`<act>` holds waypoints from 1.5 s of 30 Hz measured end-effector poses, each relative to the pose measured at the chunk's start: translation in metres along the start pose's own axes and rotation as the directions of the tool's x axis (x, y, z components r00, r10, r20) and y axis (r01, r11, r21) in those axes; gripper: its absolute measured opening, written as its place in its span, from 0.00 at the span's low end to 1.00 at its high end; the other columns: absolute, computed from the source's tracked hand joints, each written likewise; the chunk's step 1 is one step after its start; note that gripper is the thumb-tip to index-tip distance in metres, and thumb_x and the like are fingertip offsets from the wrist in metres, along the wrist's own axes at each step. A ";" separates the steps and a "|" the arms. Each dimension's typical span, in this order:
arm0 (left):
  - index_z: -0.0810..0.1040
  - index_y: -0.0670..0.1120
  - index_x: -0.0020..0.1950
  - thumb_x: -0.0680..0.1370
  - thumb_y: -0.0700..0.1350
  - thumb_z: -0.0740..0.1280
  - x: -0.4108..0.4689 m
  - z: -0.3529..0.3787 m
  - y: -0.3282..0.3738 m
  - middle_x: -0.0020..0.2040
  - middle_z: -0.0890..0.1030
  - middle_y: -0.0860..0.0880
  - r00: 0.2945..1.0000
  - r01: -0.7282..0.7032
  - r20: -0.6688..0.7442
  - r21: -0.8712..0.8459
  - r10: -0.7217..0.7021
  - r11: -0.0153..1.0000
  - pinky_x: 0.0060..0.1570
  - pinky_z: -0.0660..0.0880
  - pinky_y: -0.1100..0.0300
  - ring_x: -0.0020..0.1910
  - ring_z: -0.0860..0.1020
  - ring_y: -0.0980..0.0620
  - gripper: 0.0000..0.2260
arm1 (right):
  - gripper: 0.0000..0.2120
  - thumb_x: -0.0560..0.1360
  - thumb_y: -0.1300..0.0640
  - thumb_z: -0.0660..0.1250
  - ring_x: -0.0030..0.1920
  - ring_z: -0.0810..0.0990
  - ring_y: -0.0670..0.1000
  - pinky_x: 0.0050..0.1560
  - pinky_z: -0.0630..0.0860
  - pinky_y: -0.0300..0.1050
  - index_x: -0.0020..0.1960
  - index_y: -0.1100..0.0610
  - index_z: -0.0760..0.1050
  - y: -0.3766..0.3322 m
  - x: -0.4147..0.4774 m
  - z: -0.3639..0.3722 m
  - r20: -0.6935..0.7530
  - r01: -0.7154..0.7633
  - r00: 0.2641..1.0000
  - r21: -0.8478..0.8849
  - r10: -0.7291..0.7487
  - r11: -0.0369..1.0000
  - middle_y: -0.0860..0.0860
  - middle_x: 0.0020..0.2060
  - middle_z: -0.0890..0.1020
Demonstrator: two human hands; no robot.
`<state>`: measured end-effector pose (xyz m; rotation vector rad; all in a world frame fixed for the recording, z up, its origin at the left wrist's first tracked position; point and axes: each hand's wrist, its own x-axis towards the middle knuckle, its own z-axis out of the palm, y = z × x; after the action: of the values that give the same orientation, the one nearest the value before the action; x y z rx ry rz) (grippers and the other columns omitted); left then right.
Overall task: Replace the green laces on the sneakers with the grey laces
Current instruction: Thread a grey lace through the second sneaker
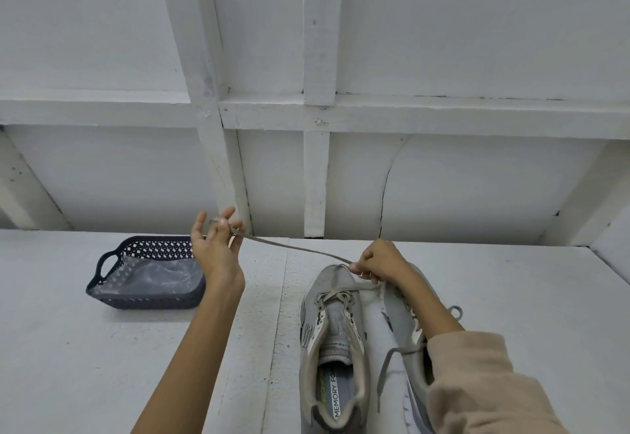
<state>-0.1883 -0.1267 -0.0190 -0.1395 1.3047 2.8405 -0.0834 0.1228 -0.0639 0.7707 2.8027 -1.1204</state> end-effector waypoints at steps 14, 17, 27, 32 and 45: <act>0.78 0.48 0.62 0.80 0.34 0.61 -0.040 -0.043 -0.035 0.54 0.84 0.50 0.830 0.044 0.430 0.584 -0.355 0.810 0.25 0.59 0.68 0.25 0.59 0.58 0.15 | 0.06 0.77 0.64 0.66 0.27 0.78 0.53 0.26 0.67 0.33 0.47 0.59 0.82 -0.017 -0.056 -0.028 0.142 0.179 0.967 0.201 -0.209 0.963 0.51 0.39 0.86; 0.80 0.45 0.58 0.79 0.35 0.63 -0.050 -0.047 -0.041 0.54 0.84 0.50 0.807 0.047 0.422 0.652 -0.413 0.757 0.27 0.63 0.67 0.24 0.61 0.57 0.12 | 0.05 0.74 0.63 0.70 0.27 0.77 0.49 0.31 0.69 0.30 0.46 0.57 0.84 -0.012 -0.069 -0.022 0.253 0.217 0.939 0.096 -0.234 0.972 0.47 0.33 0.84; 0.76 0.46 0.61 0.80 0.38 0.64 -0.056 -0.060 -0.056 0.44 0.83 0.39 0.730 0.027 0.481 0.688 -0.484 0.725 0.33 0.74 0.65 0.35 0.79 0.51 0.10 | 0.03 0.69 0.63 0.75 0.23 0.78 0.47 0.33 0.73 0.36 0.39 0.56 0.84 -0.013 -0.077 -0.007 0.184 0.223 0.956 0.046 -0.228 0.974 0.52 0.27 0.83; 0.82 0.40 0.54 0.79 0.35 0.64 -0.056 -0.063 -0.058 0.42 0.84 0.42 0.733 0.031 0.456 0.718 -0.504 0.695 0.38 0.77 0.63 0.38 0.80 0.50 0.08 | 0.04 0.69 0.64 0.74 0.23 0.77 0.45 0.32 0.72 0.34 0.38 0.57 0.83 -0.018 -0.081 -0.007 0.169 0.237 0.958 -0.023 -0.229 0.971 0.45 0.23 0.80; 0.85 0.49 0.40 0.73 0.40 0.72 -0.061 -0.053 -0.052 0.32 0.83 0.53 0.754 -0.482 0.588 0.798 -0.293 0.361 0.37 0.79 0.62 0.32 0.80 0.59 0.04 | 0.05 0.69 0.65 0.71 0.24 0.76 0.42 0.32 0.73 0.34 0.40 0.57 0.84 -0.033 -0.085 0.005 0.131 0.258 0.963 -0.220 -0.234 0.941 0.43 0.27 0.78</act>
<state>-0.1209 -0.1312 -0.0870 0.9072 2.4092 1.3522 -0.0252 0.0620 -0.0290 0.3386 2.9277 -0.8003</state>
